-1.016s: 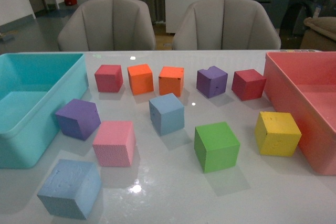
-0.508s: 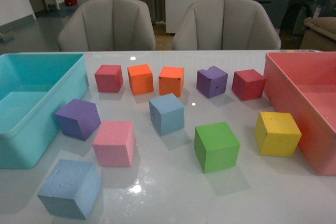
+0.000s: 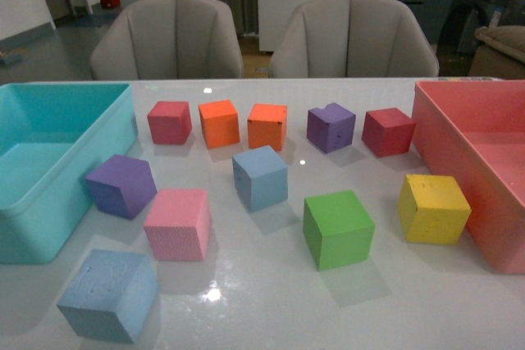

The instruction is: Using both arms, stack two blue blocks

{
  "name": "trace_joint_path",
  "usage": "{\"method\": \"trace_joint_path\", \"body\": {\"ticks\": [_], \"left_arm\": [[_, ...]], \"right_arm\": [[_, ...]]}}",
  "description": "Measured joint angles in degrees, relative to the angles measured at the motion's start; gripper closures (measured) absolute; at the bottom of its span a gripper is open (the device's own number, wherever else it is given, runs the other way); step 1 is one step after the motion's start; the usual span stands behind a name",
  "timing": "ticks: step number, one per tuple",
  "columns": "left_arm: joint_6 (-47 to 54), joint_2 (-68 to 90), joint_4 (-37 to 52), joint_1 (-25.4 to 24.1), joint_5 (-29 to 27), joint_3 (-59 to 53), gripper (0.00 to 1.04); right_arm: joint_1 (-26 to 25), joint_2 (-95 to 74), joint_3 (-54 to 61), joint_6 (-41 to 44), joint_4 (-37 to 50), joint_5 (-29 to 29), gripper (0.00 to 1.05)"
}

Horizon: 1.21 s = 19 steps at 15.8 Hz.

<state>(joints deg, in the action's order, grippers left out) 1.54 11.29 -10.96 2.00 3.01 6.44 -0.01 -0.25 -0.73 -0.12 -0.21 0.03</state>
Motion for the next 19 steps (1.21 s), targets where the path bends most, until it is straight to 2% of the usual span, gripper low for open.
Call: {"method": "trace_joint_path", "body": {"ticks": [5, 7, 9, 11, 16, 19], "left_arm": [[-1.11, 6.21, 6.36, 2.84, -2.62, 0.87, 0.07], [-3.48, 18.23, 16.06, 10.01, -6.12, 1.22, 0.07], [-6.01, 32.89, 25.59, 13.88, -7.78, 4.17, 0.07], [-7.65, 48.11, 33.11, 14.4, -6.86, 7.61, 0.07], [-10.64, 78.18, 37.09, 13.25, -4.85, 16.98, 0.07], [-11.63, 81.42, 36.85, 12.02, -5.01, 19.54, 0.07]], "right_arm": [[0.0, 0.0, 0.0, 0.0, 0.02, 0.0, 0.06], [0.0, 0.0, 0.0, 0.0, 0.0, 0.0, 0.06], [0.0, 0.0, 0.0, 0.0, 0.02, 0.0, 0.06], [0.0, 0.0, 0.0, 0.0, 0.02, 0.0, 0.06], [0.0, 0.0, 0.0, 0.0, 0.02, -0.02, 0.06], [0.0, 0.0, 0.0, 0.0, 0.02, 0.0, 0.06]]}}
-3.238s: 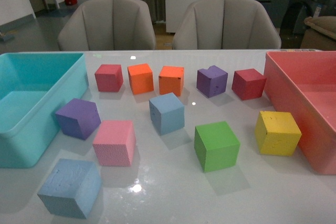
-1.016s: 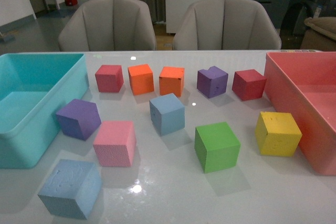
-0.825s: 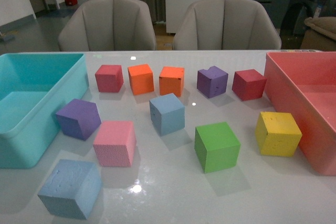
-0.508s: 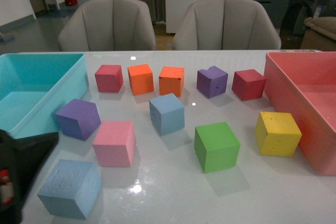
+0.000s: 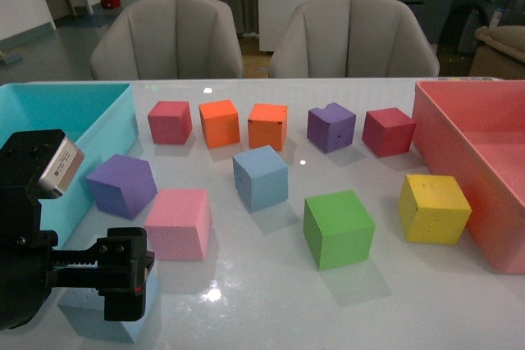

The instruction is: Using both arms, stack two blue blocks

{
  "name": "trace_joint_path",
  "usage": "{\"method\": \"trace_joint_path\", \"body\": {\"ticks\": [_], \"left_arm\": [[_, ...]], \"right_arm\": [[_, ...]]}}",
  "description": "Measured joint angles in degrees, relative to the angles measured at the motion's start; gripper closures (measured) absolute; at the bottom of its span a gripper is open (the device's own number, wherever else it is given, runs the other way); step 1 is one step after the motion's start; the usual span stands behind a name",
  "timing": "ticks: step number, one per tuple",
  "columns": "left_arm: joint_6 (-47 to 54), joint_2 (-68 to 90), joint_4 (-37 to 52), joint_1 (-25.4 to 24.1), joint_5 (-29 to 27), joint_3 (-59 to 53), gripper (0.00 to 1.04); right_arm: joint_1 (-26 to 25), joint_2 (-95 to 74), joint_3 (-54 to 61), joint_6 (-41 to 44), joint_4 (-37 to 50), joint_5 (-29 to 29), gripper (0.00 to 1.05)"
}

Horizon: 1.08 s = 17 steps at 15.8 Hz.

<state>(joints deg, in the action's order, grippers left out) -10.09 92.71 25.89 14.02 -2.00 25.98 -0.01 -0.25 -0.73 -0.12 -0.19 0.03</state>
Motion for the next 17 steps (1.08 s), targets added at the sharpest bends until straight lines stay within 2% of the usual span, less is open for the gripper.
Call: {"method": "trace_joint_path", "body": {"ticks": [14, 15, 17], "left_arm": [[2.03, 10.19, 4.79, -0.26, -2.08, 0.76, 0.07], [2.58, 10.71, 5.01, -0.26, -2.29, 0.9, 0.11], [2.8, 10.78, 5.07, -0.26, -2.29, 0.96, 0.32]], "right_arm": [[0.0, 0.0, 0.0, 0.0, 0.0, -0.02, 0.06], [0.0, 0.0, 0.0, 0.0, 0.0, 0.0, 0.06], [0.0, 0.0, 0.0, 0.0, 0.0, 0.0, 0.06]]}}
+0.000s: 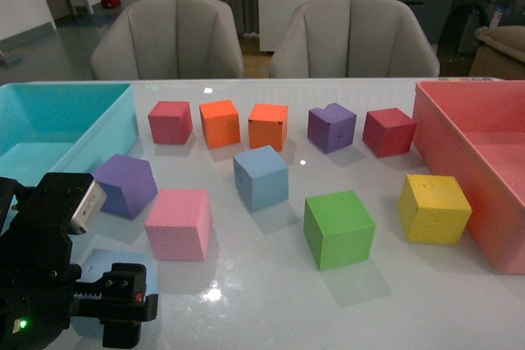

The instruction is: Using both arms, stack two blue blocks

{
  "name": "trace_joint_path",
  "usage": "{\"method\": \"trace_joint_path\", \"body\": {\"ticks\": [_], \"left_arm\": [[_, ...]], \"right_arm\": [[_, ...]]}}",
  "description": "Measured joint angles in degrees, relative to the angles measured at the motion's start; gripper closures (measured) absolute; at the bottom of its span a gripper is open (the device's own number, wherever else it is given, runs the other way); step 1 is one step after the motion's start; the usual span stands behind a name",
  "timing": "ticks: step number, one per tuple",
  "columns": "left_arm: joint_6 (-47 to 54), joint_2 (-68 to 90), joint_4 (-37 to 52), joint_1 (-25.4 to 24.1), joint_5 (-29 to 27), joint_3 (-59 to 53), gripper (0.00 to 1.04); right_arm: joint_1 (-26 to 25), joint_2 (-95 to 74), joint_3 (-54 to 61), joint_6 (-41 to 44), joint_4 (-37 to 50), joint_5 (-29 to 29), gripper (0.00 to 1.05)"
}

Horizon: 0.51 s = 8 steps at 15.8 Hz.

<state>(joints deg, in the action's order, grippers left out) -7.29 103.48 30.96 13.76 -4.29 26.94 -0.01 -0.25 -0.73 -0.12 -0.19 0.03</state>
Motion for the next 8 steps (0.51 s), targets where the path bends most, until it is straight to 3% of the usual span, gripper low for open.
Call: {"method": "trace_joint_path", "body": {"ticks": [3, 8], "left_arm": [[0.31, -2.58, -1.68, 0.5, -0.02, -0.02, 0.56], [1.31, -9.31, -10.67, 5.44, -1.81, 7.3, 0.64]], "right_arm": [[0.0, 0.0, 0.0, 0.0, 0.0, -0.02, 0.06], [0.0, 0.0, 0.0, 0.0, 0.0, 0.0, 0.06]]}}
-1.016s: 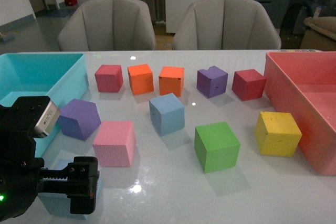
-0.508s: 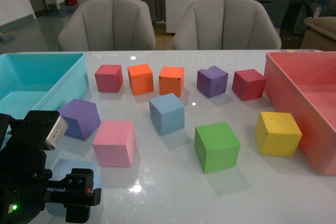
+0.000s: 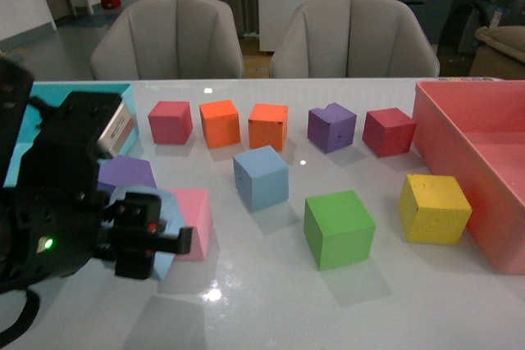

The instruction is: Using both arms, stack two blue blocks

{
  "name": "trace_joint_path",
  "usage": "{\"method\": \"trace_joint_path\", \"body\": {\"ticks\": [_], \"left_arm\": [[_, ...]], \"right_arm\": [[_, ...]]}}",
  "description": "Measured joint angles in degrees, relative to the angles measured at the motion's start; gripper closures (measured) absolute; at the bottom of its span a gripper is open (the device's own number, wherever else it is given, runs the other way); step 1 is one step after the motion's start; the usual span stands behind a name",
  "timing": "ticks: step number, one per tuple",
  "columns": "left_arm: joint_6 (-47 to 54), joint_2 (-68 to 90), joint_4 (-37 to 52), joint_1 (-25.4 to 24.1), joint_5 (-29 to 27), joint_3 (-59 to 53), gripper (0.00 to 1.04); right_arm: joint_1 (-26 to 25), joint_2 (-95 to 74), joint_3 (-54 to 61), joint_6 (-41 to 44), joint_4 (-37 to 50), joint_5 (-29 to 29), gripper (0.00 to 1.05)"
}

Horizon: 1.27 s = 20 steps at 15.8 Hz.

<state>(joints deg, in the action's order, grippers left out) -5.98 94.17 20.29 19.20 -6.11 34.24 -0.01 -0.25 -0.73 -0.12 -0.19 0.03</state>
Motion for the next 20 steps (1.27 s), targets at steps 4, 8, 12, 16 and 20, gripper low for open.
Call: {"method": "trace_joint_path", "body": {"ticks": [4, 8, 12, 16, 20], "left_arm": [[-0.35, 6.73, -9.49, 7.28, -2.05, 16.94, 0.64], [-0.68, 16.76, -17.62, 10.14, -3.87, 35.04, 0.64], [-0.72, 25.77, -24.52, 9.35, -5.75, 49.13, 0.65], [-1.62, 30.12, -28.65, 8.37, -5.62, 55.12, 0.65], [-2.97, 31.87, -29.86, 7.41, -5.18, 56.74, 0.65]], "right_arm": [[0.0, 0.0, 0.0, -0.02, 0.0, -0.02, 0.06], [0.0, 0.0, 0.0, 0.0, 0.0, -0.02, 0.06], [0.0, 0.0, 0.0, 0.0, 0.0, 0.0, 0.06], [0.0, 0.0, 0.0, 0.0, 0.0, 0.0, 0.06], [0.0, 0.0, 0.0, 0.0, 0.0, -0.02, 0.06]]}}
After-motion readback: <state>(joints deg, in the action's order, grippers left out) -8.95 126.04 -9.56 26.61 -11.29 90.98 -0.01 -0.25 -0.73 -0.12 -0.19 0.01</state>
